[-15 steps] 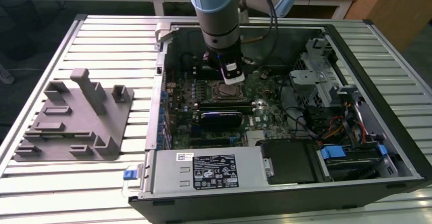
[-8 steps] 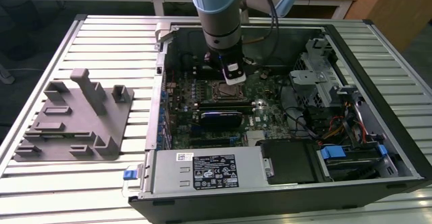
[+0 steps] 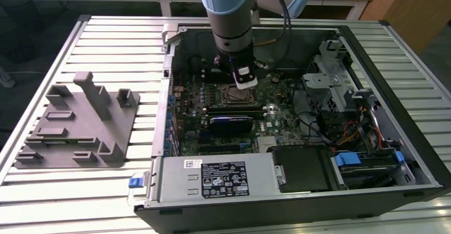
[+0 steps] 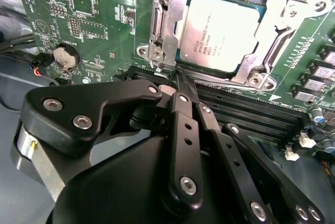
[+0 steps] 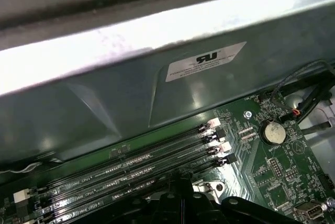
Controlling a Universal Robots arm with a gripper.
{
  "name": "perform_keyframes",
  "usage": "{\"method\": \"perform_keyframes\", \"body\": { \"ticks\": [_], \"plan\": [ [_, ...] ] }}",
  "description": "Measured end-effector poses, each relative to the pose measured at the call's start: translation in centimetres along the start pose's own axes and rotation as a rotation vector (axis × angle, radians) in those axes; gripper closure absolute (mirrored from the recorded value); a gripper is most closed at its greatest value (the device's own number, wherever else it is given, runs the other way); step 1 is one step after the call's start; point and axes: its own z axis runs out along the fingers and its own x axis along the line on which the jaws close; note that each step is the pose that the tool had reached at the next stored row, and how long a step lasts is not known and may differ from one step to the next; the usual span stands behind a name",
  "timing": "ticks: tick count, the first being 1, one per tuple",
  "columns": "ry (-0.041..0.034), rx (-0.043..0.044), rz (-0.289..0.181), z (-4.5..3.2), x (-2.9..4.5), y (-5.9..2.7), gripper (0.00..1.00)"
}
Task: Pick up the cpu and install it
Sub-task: 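Install the first cpu locking lever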
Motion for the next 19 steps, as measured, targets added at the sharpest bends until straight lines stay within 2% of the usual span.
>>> {"method": "perform_keyframes", "body": {
  "ticks": [5,12,19],
  "plan": [
    [0.0000,0.0000,0.000,-0.02,-0.04,0.02,0.89],
    [0.0003,-0.0009,0.000,-0.65,-0.11,0.23,0.89],
    [0.0003,-0.0008,0.000,-0.78,-0.05,0.49,0.89]
  ]
}}
